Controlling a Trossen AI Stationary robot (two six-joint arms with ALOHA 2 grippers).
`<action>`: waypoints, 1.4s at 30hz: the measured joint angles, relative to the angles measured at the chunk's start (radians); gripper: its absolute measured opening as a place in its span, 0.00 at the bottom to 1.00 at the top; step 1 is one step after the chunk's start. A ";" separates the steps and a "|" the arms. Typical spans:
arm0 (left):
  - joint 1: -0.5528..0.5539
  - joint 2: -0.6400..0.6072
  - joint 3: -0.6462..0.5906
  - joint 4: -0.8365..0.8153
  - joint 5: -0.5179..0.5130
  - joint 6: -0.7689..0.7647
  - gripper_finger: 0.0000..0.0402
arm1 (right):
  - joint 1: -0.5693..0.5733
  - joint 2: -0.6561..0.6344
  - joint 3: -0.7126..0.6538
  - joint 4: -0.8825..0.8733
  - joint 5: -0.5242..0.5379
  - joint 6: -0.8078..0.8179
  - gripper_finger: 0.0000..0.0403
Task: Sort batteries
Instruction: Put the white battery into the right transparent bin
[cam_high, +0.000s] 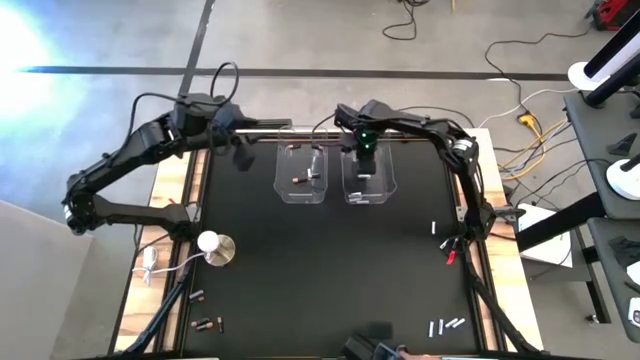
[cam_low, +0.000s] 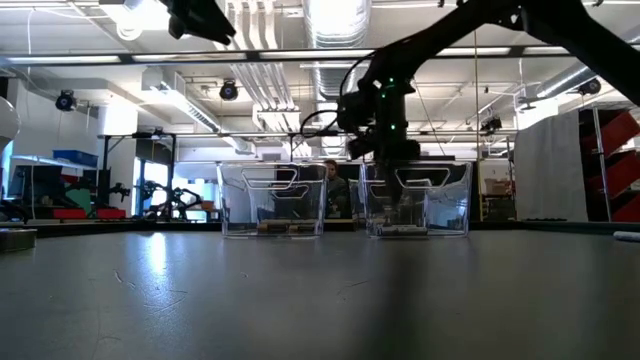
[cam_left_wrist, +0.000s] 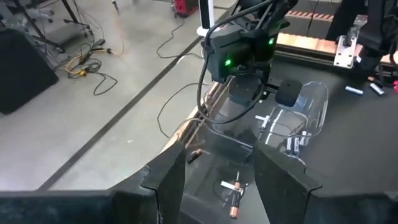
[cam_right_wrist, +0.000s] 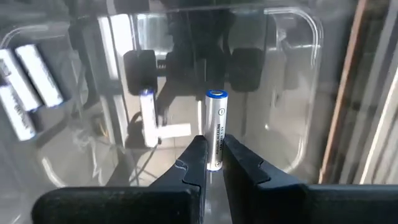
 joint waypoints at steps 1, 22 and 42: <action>0.000 0.002 0.000 0.000 0.000 0.000 0.41 | 0.000 0.007 0.000 0.004 0.000 0.000 0.07; -0.001 0.008 0.000 -0.019 -0.003 -0.028 0.41 | 0.005 0.039 -0.149 0.092 0.000 0.065 0.09; -0.010 0.026 -0.001 0.611 0.582 -0.232 0.41 | 0.084 -0.276 -0.027 -0.362 -0.003 0.711 0.49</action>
